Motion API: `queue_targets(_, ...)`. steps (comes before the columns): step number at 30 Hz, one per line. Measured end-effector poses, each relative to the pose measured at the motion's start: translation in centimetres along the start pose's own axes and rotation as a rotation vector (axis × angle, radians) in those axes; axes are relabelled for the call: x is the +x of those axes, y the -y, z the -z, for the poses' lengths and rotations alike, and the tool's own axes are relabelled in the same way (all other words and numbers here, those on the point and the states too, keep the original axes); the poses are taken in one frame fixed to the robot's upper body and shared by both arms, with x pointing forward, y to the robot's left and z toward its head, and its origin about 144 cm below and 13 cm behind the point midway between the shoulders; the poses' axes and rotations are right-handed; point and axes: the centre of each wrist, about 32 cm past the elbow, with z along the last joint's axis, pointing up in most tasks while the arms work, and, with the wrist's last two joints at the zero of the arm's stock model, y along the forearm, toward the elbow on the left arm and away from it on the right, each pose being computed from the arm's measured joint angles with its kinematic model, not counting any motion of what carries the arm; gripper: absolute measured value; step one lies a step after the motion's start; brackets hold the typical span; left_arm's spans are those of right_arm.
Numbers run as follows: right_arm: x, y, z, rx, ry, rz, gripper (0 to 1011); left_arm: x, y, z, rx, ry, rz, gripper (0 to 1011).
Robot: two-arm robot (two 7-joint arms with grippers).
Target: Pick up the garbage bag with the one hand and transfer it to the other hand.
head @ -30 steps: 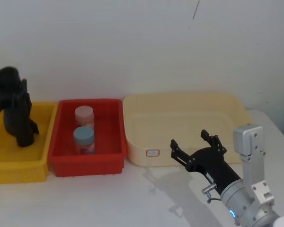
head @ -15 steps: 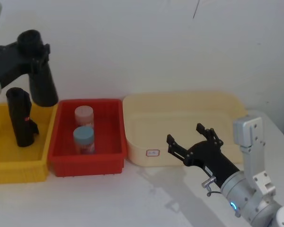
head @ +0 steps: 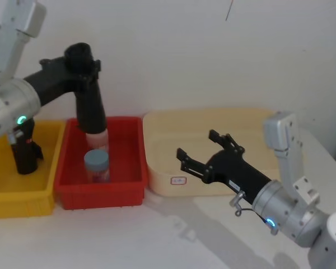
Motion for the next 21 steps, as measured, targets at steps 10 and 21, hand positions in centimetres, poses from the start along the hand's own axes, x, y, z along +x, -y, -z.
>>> queue_targets(10,0.2,-2.1,-1.6,0.005,0.018,-0.122,1000,-1.6,2.0,0.5,0.029,-0.027,0.071,377)
queue_targets(21,-0.1,-4.2,-2.0,-0.022,0.092,-0.171,1000,-2.9,2.9,0.6,0.052,-0.039,0.125,377)
